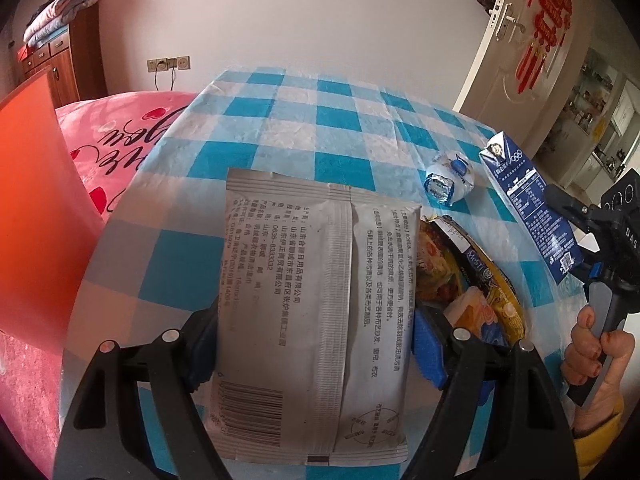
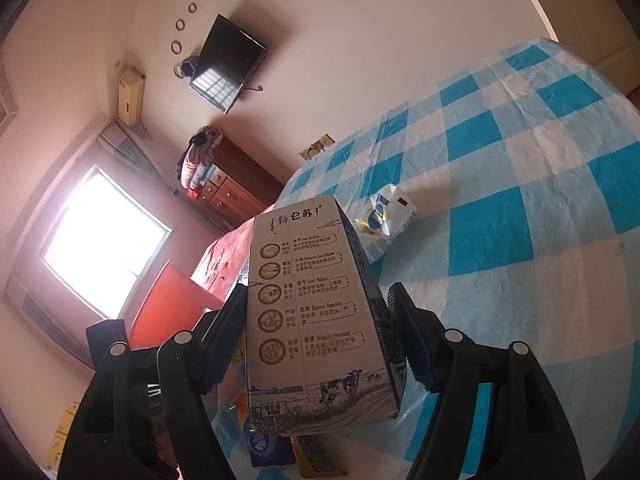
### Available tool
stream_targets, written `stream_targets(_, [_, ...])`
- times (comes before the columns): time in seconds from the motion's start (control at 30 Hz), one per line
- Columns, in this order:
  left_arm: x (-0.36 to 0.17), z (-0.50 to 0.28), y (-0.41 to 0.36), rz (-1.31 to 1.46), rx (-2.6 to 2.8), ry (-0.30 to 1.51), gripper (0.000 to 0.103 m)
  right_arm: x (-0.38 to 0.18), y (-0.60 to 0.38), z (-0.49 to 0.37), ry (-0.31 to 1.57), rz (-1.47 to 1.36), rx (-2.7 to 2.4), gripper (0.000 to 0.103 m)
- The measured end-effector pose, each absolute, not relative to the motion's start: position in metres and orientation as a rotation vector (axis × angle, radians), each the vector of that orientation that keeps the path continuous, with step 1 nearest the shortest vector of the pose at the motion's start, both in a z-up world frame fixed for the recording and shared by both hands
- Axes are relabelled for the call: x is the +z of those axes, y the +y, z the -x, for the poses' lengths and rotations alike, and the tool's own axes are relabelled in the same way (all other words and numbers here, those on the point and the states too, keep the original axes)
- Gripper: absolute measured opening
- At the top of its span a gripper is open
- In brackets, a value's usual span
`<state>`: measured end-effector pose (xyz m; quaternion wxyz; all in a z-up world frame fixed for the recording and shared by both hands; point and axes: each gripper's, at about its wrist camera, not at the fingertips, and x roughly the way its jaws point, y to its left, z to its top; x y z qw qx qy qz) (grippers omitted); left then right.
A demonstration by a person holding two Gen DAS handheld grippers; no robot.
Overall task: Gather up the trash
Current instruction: 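Carry the carton and grey-white packet over the orange bucket and open both tools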
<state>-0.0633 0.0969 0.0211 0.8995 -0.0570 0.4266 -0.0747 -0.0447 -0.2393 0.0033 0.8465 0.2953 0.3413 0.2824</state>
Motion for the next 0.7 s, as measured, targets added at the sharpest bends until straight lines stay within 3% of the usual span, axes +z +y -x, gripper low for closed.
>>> stream_targets(0.7, [0.044,0.074,0.145,0.182,-0.133,0.843,0.079,0.01,-0.201,0.037,0.758,-0.679,0.553,0.071])
